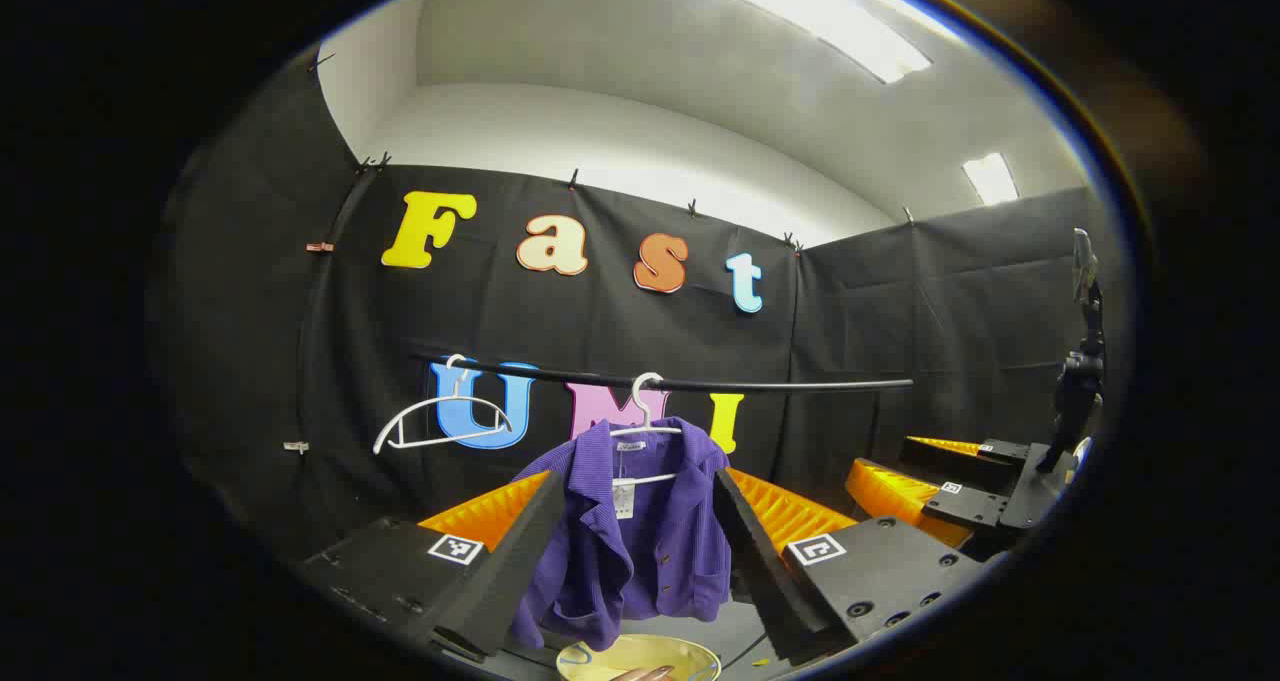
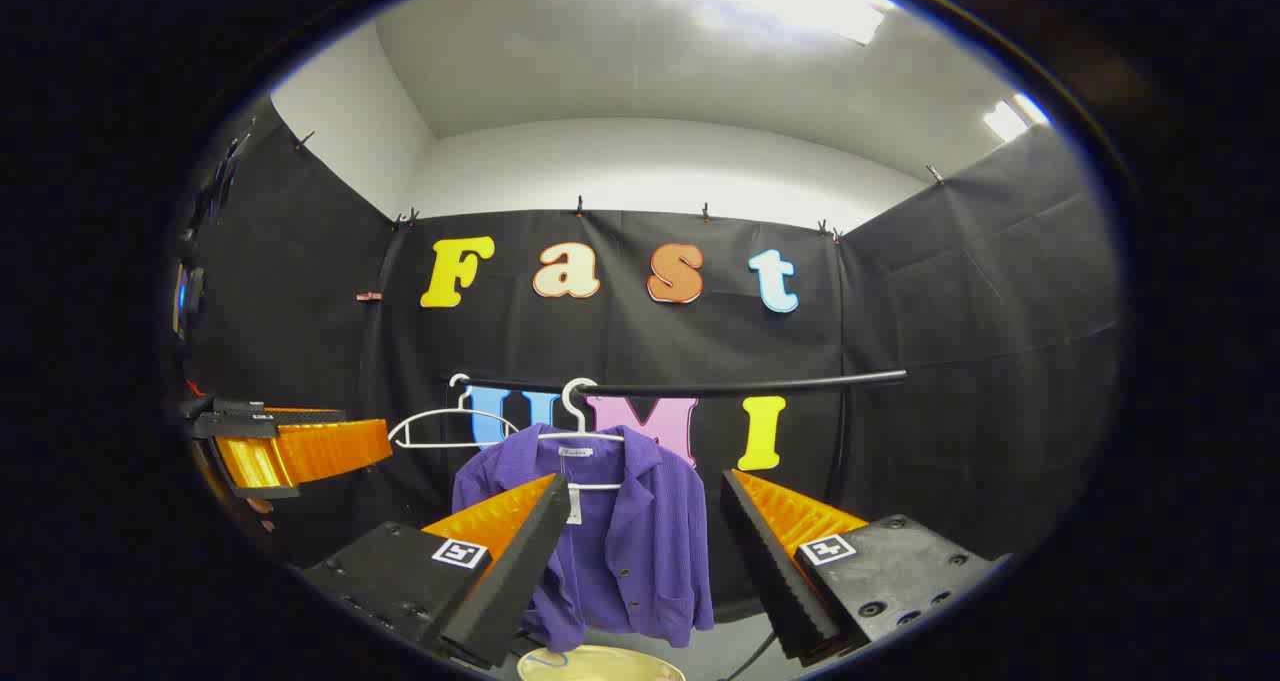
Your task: Grasp the clothes on the hanger with both hands and then place them into the laundry hamper below.
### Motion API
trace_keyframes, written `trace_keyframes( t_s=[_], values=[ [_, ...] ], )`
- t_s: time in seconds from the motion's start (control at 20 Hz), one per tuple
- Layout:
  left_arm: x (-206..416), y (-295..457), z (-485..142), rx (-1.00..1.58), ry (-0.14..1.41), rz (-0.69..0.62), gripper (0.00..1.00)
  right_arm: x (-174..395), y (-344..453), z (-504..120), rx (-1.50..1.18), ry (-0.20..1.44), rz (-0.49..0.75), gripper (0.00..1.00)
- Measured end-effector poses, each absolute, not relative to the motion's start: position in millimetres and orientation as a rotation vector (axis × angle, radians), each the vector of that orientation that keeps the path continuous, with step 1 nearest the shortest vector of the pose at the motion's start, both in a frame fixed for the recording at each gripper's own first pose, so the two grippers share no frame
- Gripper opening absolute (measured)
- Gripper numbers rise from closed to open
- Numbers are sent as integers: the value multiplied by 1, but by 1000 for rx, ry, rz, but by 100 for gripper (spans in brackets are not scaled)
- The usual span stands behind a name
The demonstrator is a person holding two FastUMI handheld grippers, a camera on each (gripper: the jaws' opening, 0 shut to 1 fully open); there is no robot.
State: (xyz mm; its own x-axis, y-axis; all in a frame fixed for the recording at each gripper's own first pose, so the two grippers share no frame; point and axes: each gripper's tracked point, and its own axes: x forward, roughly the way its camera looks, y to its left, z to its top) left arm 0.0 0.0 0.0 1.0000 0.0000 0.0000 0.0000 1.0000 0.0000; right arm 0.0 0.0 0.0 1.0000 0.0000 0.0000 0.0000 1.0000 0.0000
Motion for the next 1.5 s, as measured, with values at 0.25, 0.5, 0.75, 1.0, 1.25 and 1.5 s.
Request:
trace_keyframes(
  t_s=[0.25,0.5,0.75,1.0,1.25,1.5],
  values=[
    [-1,-2,7,9,-39,22,94,3,-14,8,18,-44,-20,95],
    [2,-8,1,7,-25,16,94,6,-16,4,22,-34,-9,97],
    [0,-15,1,11,-21,-2,94,1,-16,12,3,-58,-4,97],
    [-3,-14,-1,9,-16,-3,94,-4,-15,14,2,-59,-5,96],
    [-7,-13,-1,22,-20,-7,94,-7,-11,12,-5,-47,-3,99],
    [-11,-3,-2,20,-29,-2,94,-10,2,15,-17,-53,15,97]
  ],
)
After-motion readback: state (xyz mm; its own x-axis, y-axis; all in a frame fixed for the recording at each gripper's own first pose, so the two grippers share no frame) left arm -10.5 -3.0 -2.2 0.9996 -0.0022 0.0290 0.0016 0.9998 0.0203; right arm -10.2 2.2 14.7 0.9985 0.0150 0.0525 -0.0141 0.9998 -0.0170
